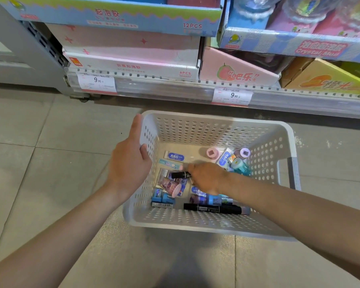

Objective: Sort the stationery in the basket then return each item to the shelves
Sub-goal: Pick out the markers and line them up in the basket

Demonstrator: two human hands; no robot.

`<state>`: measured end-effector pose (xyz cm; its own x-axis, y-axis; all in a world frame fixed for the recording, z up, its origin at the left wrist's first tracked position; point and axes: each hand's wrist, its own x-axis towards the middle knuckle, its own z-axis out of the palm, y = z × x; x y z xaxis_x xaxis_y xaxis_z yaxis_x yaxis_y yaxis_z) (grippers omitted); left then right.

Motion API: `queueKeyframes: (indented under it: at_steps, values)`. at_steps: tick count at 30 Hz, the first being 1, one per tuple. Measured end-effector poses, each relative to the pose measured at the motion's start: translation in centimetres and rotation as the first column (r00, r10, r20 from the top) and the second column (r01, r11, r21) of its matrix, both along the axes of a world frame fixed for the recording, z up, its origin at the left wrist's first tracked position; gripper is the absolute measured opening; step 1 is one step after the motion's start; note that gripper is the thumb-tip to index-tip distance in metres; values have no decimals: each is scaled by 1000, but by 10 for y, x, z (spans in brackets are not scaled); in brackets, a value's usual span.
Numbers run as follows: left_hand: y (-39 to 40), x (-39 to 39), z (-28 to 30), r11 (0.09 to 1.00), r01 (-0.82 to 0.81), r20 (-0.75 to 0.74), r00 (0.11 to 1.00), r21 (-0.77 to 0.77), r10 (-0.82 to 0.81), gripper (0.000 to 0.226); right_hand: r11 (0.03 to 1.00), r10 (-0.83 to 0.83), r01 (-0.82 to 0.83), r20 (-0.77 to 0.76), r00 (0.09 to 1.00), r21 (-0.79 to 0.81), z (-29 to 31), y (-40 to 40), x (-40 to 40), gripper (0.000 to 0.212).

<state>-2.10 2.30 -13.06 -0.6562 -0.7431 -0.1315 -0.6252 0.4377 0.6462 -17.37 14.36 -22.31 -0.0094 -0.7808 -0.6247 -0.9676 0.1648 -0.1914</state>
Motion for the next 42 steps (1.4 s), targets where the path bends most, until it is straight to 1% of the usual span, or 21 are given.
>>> queueKeyframes:
  at_steps: [1, 2, 4, 6, 7, 8, 10, 11, 13, 17, 18, 20, 22, 24, 25, 26, 29, 31, 35, 38, 42]
  values:
    - [0, 0, 0, 1000, 4, -3, 1000, 0, -4, 66, 1000, -14, 13, 35, 999, 24, -2, 3, 1, 57]
    - [1, -1, 1, 1000, 4, -5, 1000, 4, -4, 66, 1000, -28, 28, 51, 998, 1, -2, 5, 1, 56]
    - [1, 0, 0, 1000, -2, -2, 1000, 10, 2, 66, 986, -89, 95, 49, 995, -139, -1, 5, 1, 49]
    - [-1, 0, -2, 1000, -16, -3, 1000, 0, 16, 66, 937, -131, 150, 79, 988, -317, -2, -1, 3, 43]
    - [-1, 0, -3, 1000, -23, -4, 1000, -10, 23, 66, 920, -132, 161, 104, 986, -357, -4, -7, 5, 42]
    - [-1, 0, -4, 999, -28, -3, 1000, -20, 28, 66, 919, -129, 167, 128, 983, -357, -5, -14, 7, 43]
    - [-1, 0, -3, 999, -31, -4, 1000, -29, 31, 67, 939, -147, 196, 184, 972, -284, -8, -27, 11, 46]
    - [0, -1, -3, 999, -30, -6, 1000, -29, 30, 67, 944, -159, 210, 207, 965, -254, -9, -31, 12, 45]
    - [0, -1, -3, 999, -29, -8, 1000, -29, 29, 67, 944, -156, 215, 234, 960, -251, -6, -35, 14, 37]
    - [0, 0, -3, 999, -17, -7, 1000, -42, 17, 66, 966, -66, 128, 265, 962, -223, 7, -31, 8, 28]
    - [0, 0, -3, 999, -16, -6, 1000, -40, 16, 66, 964, -49, 112, 249, 967, -243, 8, -31, 6, 28]
    - [-1, 0, -5, 999, -20, 0, 1000, -46, 20, 66, 934, -51, 113, 184, 982, -340, 7, -32, 3, 30]
    - [-1, 0, -6, 998, -26, 1, 1000, -53, 26, 65, 894, -52, 69, 51, 997, -442, 2, -35, 2, 34]
    - [-1, -1, -4, 999, -22, -8, 1000, -46, 22, 65, 896, -46, 11, -69, 997, -445, -2, -40, 0, 45]
    - [0, -1, -3, 999, -18, -14, 1000, -45, 17, 65, 897, -45, -4, -102, 994, -443, -1, -42, -1, 48]
    - [0, -1, -2, 999, -17, -18, 1000, -45, 16, 65, 895, -39, -26, -136, 990, -445, 1, -43, -1, 45]
    - [0, 0, -3, 999, -17, -27, 1000, -40, 16, 66, 854, -24, -74, -180, 983, -516, 4, -45, -6, 32]
    - [-1, 1, -5, 999, -18, -18, 1000, -40, 18, 66, 878, -14, -86, -205, 979, -470, -1, -47, -5, 26]
    - [-2, 1, -6, 999, -18, -10, 1000, -39, 18, 65, 886, 17, -118, -222, 975, -448, -16, -43, -6, 27]
    - [-2, 1, -7, 999, -15, -12, 1000, -42, 14, 65, 857, 12, -125, -222, 975, -500, -20, -38, -6, 21]
    - [-3, 2, -8, 999, -14, -15, 1000, -44, 13, 65, 821, 23, -171, -268, 963, -544, -29, -35, -7, 21]
